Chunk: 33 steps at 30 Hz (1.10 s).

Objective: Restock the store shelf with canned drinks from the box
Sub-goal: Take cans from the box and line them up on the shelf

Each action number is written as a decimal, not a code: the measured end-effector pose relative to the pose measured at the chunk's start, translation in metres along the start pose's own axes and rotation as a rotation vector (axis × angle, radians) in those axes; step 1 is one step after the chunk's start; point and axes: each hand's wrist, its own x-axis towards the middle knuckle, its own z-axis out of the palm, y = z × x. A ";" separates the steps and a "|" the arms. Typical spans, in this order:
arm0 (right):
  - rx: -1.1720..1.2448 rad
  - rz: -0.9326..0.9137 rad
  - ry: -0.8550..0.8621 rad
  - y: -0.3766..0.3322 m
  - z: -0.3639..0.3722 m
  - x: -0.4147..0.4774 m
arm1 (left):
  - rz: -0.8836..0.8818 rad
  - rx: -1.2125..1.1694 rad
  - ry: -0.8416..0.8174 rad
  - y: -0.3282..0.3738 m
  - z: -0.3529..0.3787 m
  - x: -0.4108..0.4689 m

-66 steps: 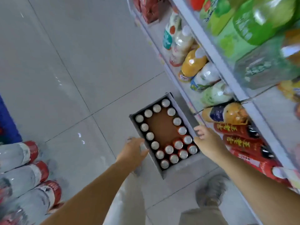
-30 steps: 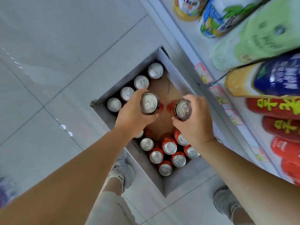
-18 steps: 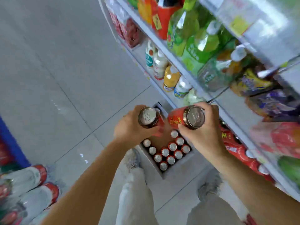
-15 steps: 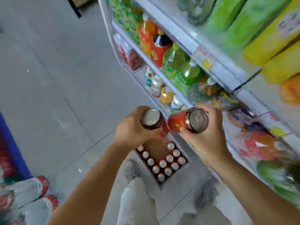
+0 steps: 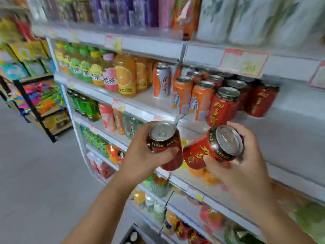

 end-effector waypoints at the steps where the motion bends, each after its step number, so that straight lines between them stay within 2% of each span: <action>1: -0.006 -0.018 0.045 -0.003 -0.013 0.006 | 0.029 -0.019 -0.015 0.012 0.009 0.007; 5: -0.014 -0.071 0.248 -0.006 -0.060 0.039 | 0.119 -0.090 -0.001 0.052 0.042 0.033; 8: 0.000 -0.064 0.321 0.006 -0.087 0.067 | 0.138 -0.116 -0.005 0.065 0.062 0.046; 14: -0.152 0.008 0.213 0.037 -0.110 0.115 | 0.140 -0.117 -0.014 0.063 0.079 0.054; 23: -0.204 0.123 0.027 0.062 -0.112 0.145 | 0.089 -0.088 -0.015 0.054 0.076 0.063; 33: -0.397 0.213 0.137 0.088 -0.106 0.161 | 0.101 -0.117 -0.042 0.051 0.077 0.069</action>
